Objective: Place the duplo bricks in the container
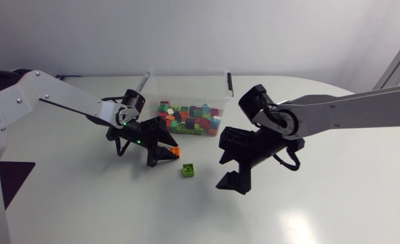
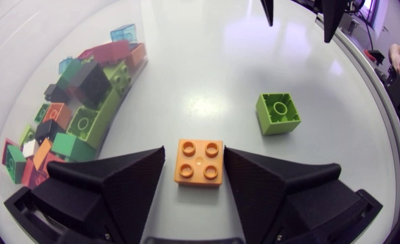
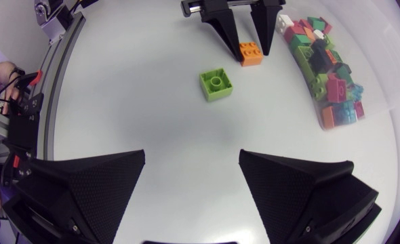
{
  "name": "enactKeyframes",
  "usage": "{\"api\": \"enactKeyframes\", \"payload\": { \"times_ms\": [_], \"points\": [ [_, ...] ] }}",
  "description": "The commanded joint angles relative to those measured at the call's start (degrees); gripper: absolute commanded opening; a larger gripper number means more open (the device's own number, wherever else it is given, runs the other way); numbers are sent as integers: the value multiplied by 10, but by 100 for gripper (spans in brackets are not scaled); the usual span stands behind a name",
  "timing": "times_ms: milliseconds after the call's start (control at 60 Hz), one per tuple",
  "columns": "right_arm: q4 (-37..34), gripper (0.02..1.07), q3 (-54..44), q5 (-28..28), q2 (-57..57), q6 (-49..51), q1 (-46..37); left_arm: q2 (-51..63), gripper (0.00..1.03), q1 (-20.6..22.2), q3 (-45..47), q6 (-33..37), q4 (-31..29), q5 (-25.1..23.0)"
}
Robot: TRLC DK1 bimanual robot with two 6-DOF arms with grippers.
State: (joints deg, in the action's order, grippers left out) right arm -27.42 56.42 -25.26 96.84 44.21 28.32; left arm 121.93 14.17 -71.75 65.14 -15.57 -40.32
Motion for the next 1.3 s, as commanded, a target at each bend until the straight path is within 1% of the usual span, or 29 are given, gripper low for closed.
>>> {"api": "enactKeyframes", "payload": {
  "times_ms": [0, 50, 117, 133, 150, 167, 233, 267, 350, 400, 517, 667, 700, 767, 850, 867, 983, 1017, 1033, 1083, 1100, 1167, 1250, 1267, 1283],
  "points": [
    [6, 102, 26, 7, 34, 18, 18, 15, 40, 9, -13, 27, -7, -12],
    [8, 102, 40, 10, 48, 21, 27, 15, 37, 10, -13, 28, -13, -12],
    [14, 102, 52, 15, 64, 21, 39, 15, 35, 10, -23, 44, -58, -12],
    [17, 102, 55, 17, 68, 21, 41, 16, 34, 10, -30, 61, -92, -12],
    [21, 102, 59, 20, 75, 21, 45, 16, 34, 10, -33, 67, -102, -12],
    [25, 102, 62, 24, 80, 21, 48, 16, 33, 10, -43, 93, -148, -12],
    [32, 102, 79, 38, 108, 27, 64, 14, 31, 8, -54, 140, -241, -12],
    [35, 102, 89, 42, 121, 31, 68, 2, 31, 7, -46, 146, -258, -11],
    [34, 101, 113, 50, 148, 41, 80, -58, 31, 0, 1, 149, -264, -10],
    [33, 97, 128, 51, 158, 44, 82, -99, 31, -5, 28, 151, -267, -10],
    [21, 97, 156, 62, 173, 54, 82, -185, 31, -16, 71, 153, -283, -11],
    [-18, 97, 202, 66, 207, 73, 85, -269, 31, -40, 92, 147, -302, -20],
    [-33, 93, 214, 66, 214, 78, 87, -286, 31, -48, 93, 147, -310, -25],
    [-50, 87, 232, 66, 227, 84, 90, -314, 31, -59, 93, 141, -314, -33],
    [-66, 82, 247, 66, 237, 88, 92, -347, 31, -73, 93, 140, -318, -38],
    [-71, 80, 251, 67, 243, 90, 94, -357, 31, -78, 91, 140, -319, -40],
    [-72, 75, 252, 81, 256, 91, 106, -381, 31, -98, 76, 121, -319, -49],
    [-72, 71, 253, 83, 258, 87, 111, -382, 31, -102, 69, 115, -318, -55],
    [-70, 66, 256, 86, 259, 84, 115, -381, 31, -109, 57, 101, -313, -60],
    [-69, 60, 259, 87, 263, 78, 119, -378, 31, -113, 50, 85, -301, -64],
    [-69, 57, 261, 89, 265, 75, 123, -376, 31, -115, 47, 68, -286, -65],
    [-73, 54, 269, 100, 269, 67, 129, -368, 31, -115, 42, 22, -239, -66],
    [-73, 43, 272, 108, 269, 54, 141, -360, 31, -114, 42, -49, -162, -65],
    [-76, 31, 274, 108, 267, 55, 145, -359, 31, -111, 42, -62, -147, -64],
    [-82, 16, 277, 108, 266, 55, 148, -359, 31, -111, 42, -65, -144, -64]
  ]
}}
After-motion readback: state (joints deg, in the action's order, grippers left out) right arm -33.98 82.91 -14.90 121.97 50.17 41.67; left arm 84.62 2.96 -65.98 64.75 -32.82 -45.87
